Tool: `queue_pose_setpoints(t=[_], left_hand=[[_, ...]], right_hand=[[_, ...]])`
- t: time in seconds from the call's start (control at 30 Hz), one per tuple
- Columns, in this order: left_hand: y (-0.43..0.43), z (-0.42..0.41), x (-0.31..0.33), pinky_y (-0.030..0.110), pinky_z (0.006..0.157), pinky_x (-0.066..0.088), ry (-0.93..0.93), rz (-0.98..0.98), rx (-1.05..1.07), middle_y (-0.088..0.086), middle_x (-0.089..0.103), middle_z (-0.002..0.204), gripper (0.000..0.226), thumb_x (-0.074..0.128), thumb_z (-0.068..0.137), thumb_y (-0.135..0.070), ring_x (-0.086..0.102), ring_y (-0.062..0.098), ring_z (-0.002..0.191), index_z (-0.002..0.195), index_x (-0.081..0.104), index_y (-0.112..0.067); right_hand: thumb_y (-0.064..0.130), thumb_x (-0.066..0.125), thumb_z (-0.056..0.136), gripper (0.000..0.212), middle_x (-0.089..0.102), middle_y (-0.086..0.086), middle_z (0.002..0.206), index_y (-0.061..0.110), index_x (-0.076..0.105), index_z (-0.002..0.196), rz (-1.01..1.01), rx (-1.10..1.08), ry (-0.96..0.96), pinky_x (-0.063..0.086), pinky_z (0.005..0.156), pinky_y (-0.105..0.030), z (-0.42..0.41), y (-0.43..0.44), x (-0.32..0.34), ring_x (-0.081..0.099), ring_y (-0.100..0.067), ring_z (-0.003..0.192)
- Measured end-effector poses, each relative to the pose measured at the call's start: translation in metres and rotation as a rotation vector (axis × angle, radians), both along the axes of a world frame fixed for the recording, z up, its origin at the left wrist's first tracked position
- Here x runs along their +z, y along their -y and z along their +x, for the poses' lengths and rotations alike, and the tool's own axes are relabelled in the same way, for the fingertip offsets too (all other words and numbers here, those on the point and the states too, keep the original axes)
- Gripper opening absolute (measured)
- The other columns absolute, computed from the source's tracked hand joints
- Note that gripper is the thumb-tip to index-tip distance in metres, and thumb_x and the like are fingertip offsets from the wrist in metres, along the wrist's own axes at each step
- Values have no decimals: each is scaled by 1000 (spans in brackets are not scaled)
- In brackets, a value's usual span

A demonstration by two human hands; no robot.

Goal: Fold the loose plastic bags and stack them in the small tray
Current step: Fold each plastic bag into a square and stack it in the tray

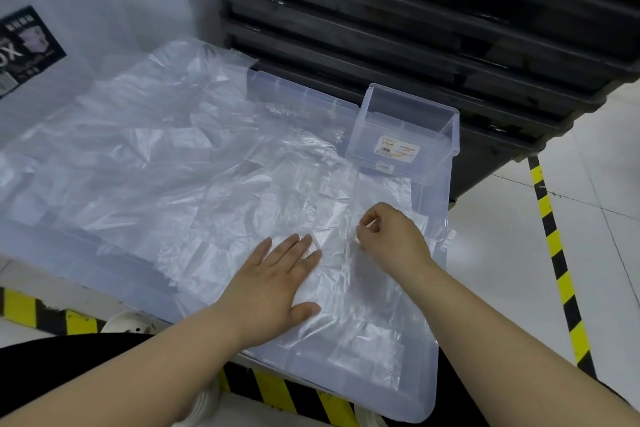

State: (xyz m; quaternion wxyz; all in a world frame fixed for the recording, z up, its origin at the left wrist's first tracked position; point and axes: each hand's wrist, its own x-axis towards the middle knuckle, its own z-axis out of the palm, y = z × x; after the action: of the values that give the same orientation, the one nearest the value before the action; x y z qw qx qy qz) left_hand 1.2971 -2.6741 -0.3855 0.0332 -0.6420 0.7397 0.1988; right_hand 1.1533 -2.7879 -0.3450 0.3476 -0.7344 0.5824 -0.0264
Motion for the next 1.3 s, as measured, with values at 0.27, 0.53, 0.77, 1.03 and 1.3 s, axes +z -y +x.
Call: queue_pose_setpoints(t=[0.27, 0.53, 0.77, 1.03, 1.3], left_hand=[[5, 9, 3, 27, 105, 34, 6, -133, 38, -1, 38, 142, 80, 10, 77, -63, 37, 8, 131, 132, 48, -18], [12, 16, -3, 27, 76, 53, -129, -323, 38, -10, 71, 96, 45, 36, 74, -42, 67, 5, 89, 94, 73, -24], [13, 19, -4, 29, 91, 45, -291, -504, 82, 2, 69, 107, 47, 47, 72, -39, 50, 11, 107, 106, 67, -13], [13, 12, 4, 5, 68, 37, -677, -199, 495, -13, 63, 82, 20, 56, 90, -29, 55, -1, 75, 91, 70, -15], [26, 7, 9, 13, 52, 33, -760, -130, 757, -11, 51, 53, 30, 52, 93, -24, 47, 5, 56, 63, 52, -18]], right_hand=[[41, 45, 68, 46, 72, -3, 99, 14, 73, 93, -725, 675, -145, 44, 88, -30, -1, -24, -42, 69, -15, 90], [13, 42, 62, 32, 73, 1, 77, 15, 74, 68, -626, 584, -59, 55, 64, -22, 12, -21, -37, 70, -11, 68], [2, 57, 82, 19, 71, -4, 90, 9, 73, 91, -139, 276, 216, 47, 80, -27, -3, -17, -16, 63, -17, 86], [1, 49, 87, 27, 39, 4, 57, 11, 49, 61, 18, 44, 465, 28, 50, -10, 1, -15, -11, 37, -2, 50], [11, 57, 88, 32, 49, 6, 56, 19, 48, 59, 46, -123, 409, 38, 56, -18, 21, -2, -23, 45, -5, 52]])
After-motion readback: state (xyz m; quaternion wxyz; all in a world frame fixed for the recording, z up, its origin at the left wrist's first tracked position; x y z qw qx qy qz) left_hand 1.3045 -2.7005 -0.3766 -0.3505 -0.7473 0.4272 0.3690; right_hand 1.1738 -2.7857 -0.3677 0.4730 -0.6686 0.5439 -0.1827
